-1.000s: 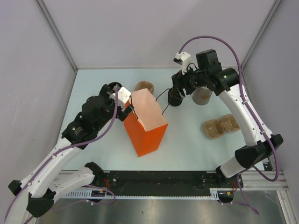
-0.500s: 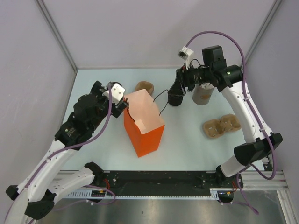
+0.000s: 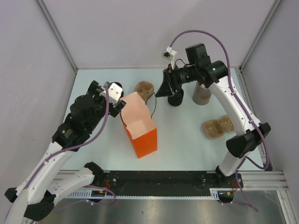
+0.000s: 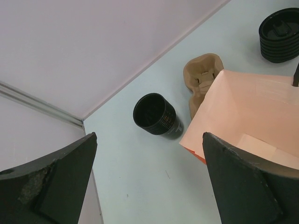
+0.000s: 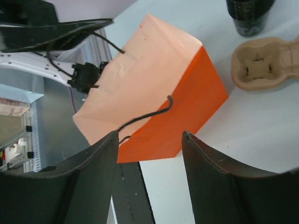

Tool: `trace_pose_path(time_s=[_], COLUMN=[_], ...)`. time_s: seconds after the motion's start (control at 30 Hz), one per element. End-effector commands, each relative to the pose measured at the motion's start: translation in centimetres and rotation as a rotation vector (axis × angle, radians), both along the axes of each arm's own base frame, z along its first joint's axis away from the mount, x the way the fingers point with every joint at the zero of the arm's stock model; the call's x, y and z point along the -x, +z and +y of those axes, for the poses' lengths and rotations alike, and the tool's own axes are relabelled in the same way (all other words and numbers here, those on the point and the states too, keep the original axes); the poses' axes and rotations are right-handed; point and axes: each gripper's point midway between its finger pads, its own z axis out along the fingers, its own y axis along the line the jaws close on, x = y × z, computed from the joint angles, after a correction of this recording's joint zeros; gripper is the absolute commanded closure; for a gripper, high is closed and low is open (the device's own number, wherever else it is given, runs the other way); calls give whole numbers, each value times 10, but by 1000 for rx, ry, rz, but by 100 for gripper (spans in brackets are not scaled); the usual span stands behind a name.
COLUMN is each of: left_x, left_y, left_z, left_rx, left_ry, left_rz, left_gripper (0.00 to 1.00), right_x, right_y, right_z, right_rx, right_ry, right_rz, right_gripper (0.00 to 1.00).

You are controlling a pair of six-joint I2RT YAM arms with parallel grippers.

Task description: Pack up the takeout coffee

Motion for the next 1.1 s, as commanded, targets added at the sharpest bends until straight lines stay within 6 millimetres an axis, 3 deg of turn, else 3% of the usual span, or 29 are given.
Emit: trace_pose_path(time_s=[0.0, 0.17, 0.47, 0.57, 0.73, 0.83, 1.07], left_x=[0, -1, 0, 4, 14, 20, 8], left_y=[4, 3, 5, 4, -1, -1, 18], left_z=[8, 11, 6, 2, -9, -12, 28], left_rx=[12, 15, 28, 34, 41, 37, -12], left_ry=[28, 42, 14, -16, -102, -140, 65], left_rz=[-18, -19, -6, 5, 50, 66, -39], left_gripper=[0, 0, 0, 0, 0, 0, 0], right_x=[28, 48, 47, 48, 47, 47, 44], right_y=[42, 34, 14, 13, 14, 14, 16], right_z=[7, 16, 20, 19, 19, 17, 14], right_rx=[-112, -105, -67, -64, -66, -63, -65], right_ry=[116, 185, 159, 154, 148, 139, 119], right_rz=[2, 35, 63, 60, 47, 42, 20], right_gripper=[38, 38, 43, 49, 70, 74, 88])
